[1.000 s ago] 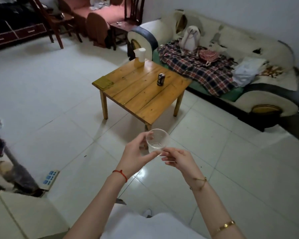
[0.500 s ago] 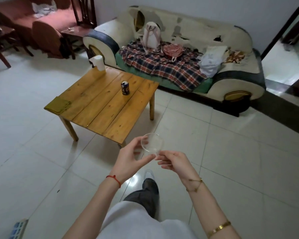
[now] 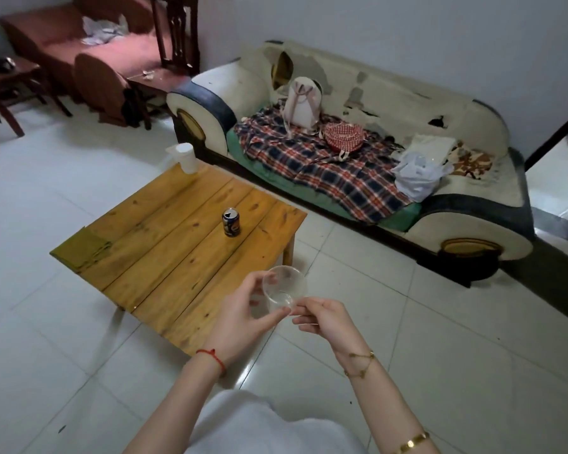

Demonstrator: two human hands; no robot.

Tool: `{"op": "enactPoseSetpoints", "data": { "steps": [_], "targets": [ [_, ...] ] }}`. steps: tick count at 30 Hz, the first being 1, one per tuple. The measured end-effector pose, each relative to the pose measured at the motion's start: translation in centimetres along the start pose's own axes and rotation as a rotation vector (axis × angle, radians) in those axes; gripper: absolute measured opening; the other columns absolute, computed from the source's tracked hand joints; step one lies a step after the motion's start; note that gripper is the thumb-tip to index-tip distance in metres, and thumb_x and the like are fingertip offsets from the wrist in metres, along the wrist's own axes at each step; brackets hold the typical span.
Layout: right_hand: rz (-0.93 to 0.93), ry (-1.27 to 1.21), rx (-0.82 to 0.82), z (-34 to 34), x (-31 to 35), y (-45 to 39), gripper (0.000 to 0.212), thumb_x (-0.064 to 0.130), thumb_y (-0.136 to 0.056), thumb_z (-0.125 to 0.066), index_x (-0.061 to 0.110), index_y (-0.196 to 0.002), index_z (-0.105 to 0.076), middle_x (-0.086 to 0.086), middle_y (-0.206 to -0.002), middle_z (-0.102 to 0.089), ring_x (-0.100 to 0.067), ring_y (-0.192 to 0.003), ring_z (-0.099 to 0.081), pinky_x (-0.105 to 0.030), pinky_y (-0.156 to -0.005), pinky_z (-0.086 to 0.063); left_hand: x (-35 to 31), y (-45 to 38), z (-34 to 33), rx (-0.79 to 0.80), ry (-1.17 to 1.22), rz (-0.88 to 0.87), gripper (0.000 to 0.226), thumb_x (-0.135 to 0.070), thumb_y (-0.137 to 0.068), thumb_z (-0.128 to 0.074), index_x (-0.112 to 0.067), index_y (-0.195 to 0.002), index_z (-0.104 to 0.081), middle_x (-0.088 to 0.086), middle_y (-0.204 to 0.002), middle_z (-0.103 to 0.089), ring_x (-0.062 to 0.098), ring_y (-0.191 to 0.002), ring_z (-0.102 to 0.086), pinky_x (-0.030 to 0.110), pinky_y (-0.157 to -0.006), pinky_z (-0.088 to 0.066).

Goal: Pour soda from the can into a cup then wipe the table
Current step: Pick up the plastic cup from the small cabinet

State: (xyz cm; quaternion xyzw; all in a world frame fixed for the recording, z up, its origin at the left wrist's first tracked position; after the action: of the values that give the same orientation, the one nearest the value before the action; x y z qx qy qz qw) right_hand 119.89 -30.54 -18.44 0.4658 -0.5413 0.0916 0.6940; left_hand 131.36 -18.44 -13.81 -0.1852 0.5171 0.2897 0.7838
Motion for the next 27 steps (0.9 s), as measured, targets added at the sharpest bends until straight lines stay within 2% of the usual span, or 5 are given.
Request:
{"op": "enactPoseSetpoints", "data": {
  "steps": [11, 13, 20, 23, 27],
  "targets": [
    [-0.098, 0.158, 0.273, -4.0, 4.1, -13.8, 0.023, 0.021, -0.095, -0.059, 0.005, -0.103, -0.073, -0.005, -0.084, -0.074, -0.011, -0.075, -0.067, -0.024, -0.075, -0.056, 4.6, -9.2, 2.9, -0.226, -0.035, 0.198, 0.062, -0.05, -0.072, -0.075, -0.037, -0.127, -0.048, -0.026, -0.122, -0.056, -0.005, -0.111, -0.054, 0.028, -0.093, -0.053],
    [-0.105, 0.206, 0.33, -4.9, 5.3, -16.6, 0.025, 0.02, -0.097, -0.056, 0.004, -0.106, -0.072, -0.006, -0.086, -0.074, -0.011, -0.076, -0.067, -0.023, -0.073, -0.056, 5.3, -10.9, 3.3, -0.292, -0.018, 0.236, 0.069, -0.058, -0.068, -0.07, -0.039, -0.13, -0.046, -0.03, -0.121, -0.053, -0.006, -0.112, -0.052, 0.024, -0.092, -0.052],
    [-0.104, 0.422, 0.567, -7.2, 11.0, -25.4, 0.027, 0.014, -0.102, -0.044, 0.004, -0.109, -0.068, -0.009, -0.092, -0.073, -0.007, -0.066, -0.064, -0.016, -0.064, -0.054, 6.8, -16.3, 4.2, -0.611, 0.053, 0.387, 0.076, -0.063, -0.068, -0.07, -0.037, -0.136, -0.049, -0.029, -0.124, -0.056, -0.01, -0.112, -0.053, 0.017, -0.091, -0.051],
    [-0.098, 0.533, 0.648, -8.0, 12.8, -29.4, 0.03, 0.013, -0.102, -0.04, 0.005, -0.111, -0.068, -0.01, -0.098, -0.074, -0.008, -0.07, -0.063, -0.015, -0.064, -0.053, 7.3, -18.2, 4.2, -0.761, 0.077, 0.455, 0.068, -0.048, -0.072, -0.079, -0.038, -0.133, -0.05, -0.028, -0.122, -0.058, -0.013, -0.109, -0.053, 0.021, -0.092, -0.052],
    [-0.118, 0.626, 0.707, -8.9, 14.1, -34.1, 0.032, 0.009, -0.102, -0.037, 0.0, -0.112, -0.066, -0.005, -0.087, -0.072, -0.01, -0.068, -0.061, -0.015, -0.06, -0.05, 7.9, -20.1, 3.7, -0.884, 0.074, 0.529, 0.067, -0.036, -0.074, -0.082, -0.037, -0.133, -0.05, -0.022, -0.123, -0.059, -0.013, -0.108, -0.053, 0.021, -0.092, -0.05]
  ]
}}
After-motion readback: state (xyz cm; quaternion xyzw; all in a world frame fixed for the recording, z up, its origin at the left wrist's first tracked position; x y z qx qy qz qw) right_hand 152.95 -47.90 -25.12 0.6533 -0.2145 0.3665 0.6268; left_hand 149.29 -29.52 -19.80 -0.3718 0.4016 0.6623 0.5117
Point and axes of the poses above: each hand's wrist, its own y-axis away from the middle knuckle, its own z-axis out of the back of the hand, x = y × z, the point moved 8 cm from there along -y, towards the middle knuckle
